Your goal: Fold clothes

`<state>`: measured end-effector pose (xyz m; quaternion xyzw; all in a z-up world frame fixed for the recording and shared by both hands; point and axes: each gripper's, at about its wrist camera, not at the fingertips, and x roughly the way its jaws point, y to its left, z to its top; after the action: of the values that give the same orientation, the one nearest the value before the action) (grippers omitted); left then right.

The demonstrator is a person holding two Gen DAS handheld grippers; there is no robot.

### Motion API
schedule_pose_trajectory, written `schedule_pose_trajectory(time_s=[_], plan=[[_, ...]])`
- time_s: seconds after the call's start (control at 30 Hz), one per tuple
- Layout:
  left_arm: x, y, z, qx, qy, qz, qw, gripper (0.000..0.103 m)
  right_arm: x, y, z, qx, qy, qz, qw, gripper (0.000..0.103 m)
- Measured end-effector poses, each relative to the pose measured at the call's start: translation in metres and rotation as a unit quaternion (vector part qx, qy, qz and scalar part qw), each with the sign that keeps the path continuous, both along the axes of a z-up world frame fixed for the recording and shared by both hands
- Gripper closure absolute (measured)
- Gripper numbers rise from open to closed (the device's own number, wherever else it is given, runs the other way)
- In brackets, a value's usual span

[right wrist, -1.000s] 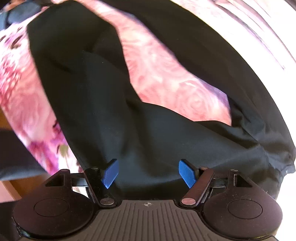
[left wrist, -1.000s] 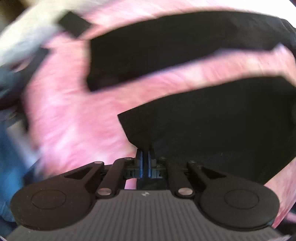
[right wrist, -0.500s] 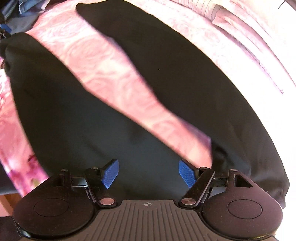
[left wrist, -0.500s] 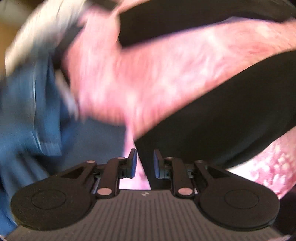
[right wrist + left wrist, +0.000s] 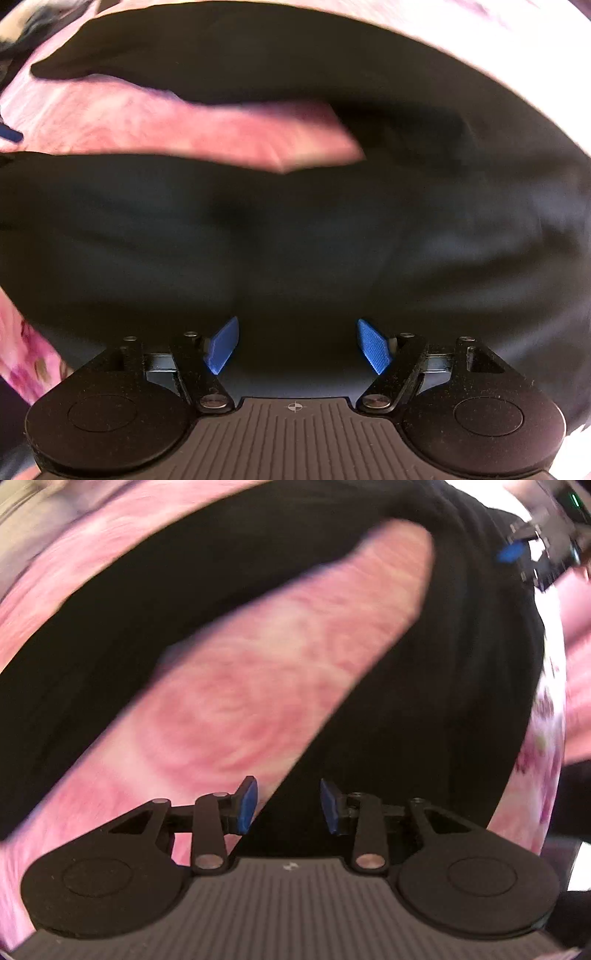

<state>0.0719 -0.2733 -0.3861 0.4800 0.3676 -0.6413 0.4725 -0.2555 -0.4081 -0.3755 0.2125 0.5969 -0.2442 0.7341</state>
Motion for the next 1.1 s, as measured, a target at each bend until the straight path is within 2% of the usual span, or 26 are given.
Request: schedule_pose_trajectory(time_s=[0.13, 0.17, 0.27, 0.3, 0.4, 0.5, 0.57, 0.67, 0.73, 0.8, 0.83, 0.97, 1.03, 1.1], plan=[[-0.011, -0.001, -0.007, 0.008, -0.015, -0.041, 0.9990, 0.066, -0.024, 0.013, -0.004, 0.018, 0.017, 0.001, 1.000, 0.029], [-0.011, -0.002, -0.007, 0.013, -0.013, -0.044, 0.9989, 0.069, -0.028, 0.015, -0.004, 0.019, 0.021, 0.002, 1.000, 0.029], [-0.012, -0.005, -0.005, 0.032, 0.000, -0.060, 0.9977, 0.100, -0.041, 0.012, -0.004, 0.038, 0.022, -0.028, 0.999, 0.028], [-0.012, -0.007, -0.005, 0.039, 0.005, -0.066, 0.9970, 0.103, -0.044, 0.011, -0.004, 0.044, 0.018, -0.036, 0.998, 0.028], [0.009, -0.007, 0.017, -0.010, -0.014, -0.005, 0.9998, 0.102, -0.040, 0.008, -0.001, 0.052, 0.026, -0.024, 0.998, 0.028], [0.034, -0.008, 0.042, -0.068, -0.036, 0.067, 0.9948, 0.102, -0.034, 0.006, 0.001, 0.060, 0.044, -0.014, 0.997, 0.028], [0.036, -0.010, 0.035, -0.056, -0.038, 0.076, 0.9948, 0.102, -0.024, 0.007, 0.004, 0.059, 0.074, 0.005, 0.996, 0.028], [0.029, -0.013, 0.011, -0.014, -0.051, 0.066, 0.9964, 0.101, -0.001, 0.002, 0.031, 0.019, 0.047, 0.029, 0.998, 0.028], [0.032, -0.011, 0.003, -0.005, -0.066, 0.087, 0.9940, 0.094, 0.019, -0.006, 0.047, -0.010, 0.022, 0.040, 0.999, 0.028], [0.037, -0.007, -0.002, -0.004, -0.080, 0.110, 0.9907, 0.081, 0.034, -0.014, 0.054, -0.021, 0.008, 0.045, 0.999, 0.028], [0.038, -0.002, 0.000, -0.010, -0.089, 0.116, 0.9893, 0.079, 0.039, -0.018, 0.056, -0.023, 0.002, 0.048, 0.999, 0.028], [0.030, 0.030, 0.022, -0.042, -0.116, 0.097, 0.9876, 0.079, 0.020, -0.023, 0.045, -0.027, 0.003, 0.019, 0.999, 0.028], [0.016, 0.053, 0.032, -0.051, -0.111, 0.074, 0.9898, 0.077, 0.001, -0.023, 0.037, -0.012, 0.006, -0.031, 0.999, 0.028], [-0.006, 0.082, 0.037, -0.046, -0.104, 0.030, 0.9930, 0.074, -0.022, -0.017, 0.036, 0.002, 0.002, -0.091, 0.996, 0.028]])
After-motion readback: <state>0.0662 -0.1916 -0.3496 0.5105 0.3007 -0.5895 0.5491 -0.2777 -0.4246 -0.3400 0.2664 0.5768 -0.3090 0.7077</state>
